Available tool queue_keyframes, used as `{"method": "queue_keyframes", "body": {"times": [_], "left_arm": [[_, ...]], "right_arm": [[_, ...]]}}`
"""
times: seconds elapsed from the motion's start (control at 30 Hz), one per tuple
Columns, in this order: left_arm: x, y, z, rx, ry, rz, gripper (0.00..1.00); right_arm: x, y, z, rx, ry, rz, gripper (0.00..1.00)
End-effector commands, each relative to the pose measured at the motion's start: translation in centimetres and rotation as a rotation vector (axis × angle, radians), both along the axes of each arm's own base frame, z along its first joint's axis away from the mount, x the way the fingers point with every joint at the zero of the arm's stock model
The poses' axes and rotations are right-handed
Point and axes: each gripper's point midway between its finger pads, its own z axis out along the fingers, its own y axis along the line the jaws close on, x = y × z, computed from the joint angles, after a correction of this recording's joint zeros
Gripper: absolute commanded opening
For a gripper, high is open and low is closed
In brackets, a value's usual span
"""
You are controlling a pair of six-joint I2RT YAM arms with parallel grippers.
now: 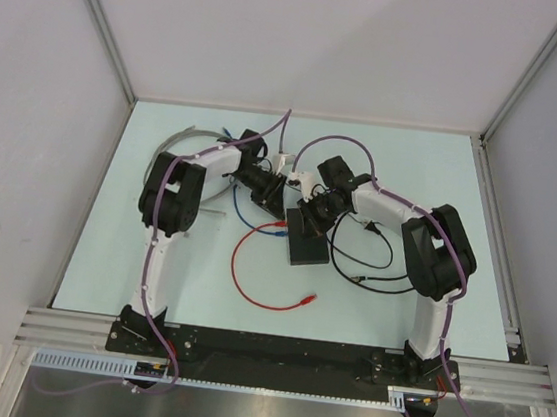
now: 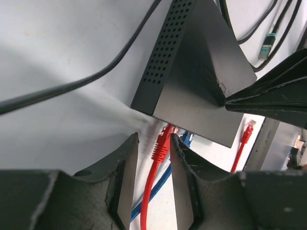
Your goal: Pull the plug from the switch port
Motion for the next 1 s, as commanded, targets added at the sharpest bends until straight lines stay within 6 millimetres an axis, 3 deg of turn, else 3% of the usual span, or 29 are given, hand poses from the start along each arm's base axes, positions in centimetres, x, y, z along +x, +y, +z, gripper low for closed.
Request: {"method": "queue_keyframes", "body": {"times": [0.0, 0.3, 0.53, 0.67, 0.73, 0.77, 0.83, 0.97], "left_arm": [[-1.1, -1.4, 0.1, -0.046, 0.02, -0.074, 0.38], [-2.0, -1.8, -1.0, -0.009, 0.019, -0.099, 0.34], [-1.5, -1.4, -1.8, 0.035, 0.008, -0.078, 0.2], [-1.9, -1.8, -1.9, 0.041, 0.013, -0.086, 0.19], [-1.9, -2.0, -1.9, 0.044, 0.015, -0.086, 0.21], [-1.8, -2.0, -2.0, 0.048, 0.013, -0.084, 0.33], [-1.7, -2.0, -2.0, 0.06, 0.013, -0.077, 0.39], [-1.8, -2.1, -2.0, 0.056, 0.019, -0.087, 0.22]], "right_arm": [[-0.2, -2.3, -4.2, -0.148, 0.002, 0.0, 0.01], [-0.3, -2.3, -3.9, -0.149, -0.006, 0.001, 0.01], [-0.4, -2.1, -3.7, -0.149, -0.019, 0.008, 0.01], [-0.6, -2.0, -3.5, -0.149, -0.025, 0.013, 0.01], [-0.6, -2.0, -3.5, -0.15, -0.028, 0.013, 0.02], [-0.7, -2.0, -3.4, -0.149, -0.029, 0.015, 0.02], [-0.6, -2.0, -3.4, -0.149, -0.033, 0.015, 0.02], [-0.7, -2.0, -3.4, -0.151, -0.034, 0.018, 0.02]]}}
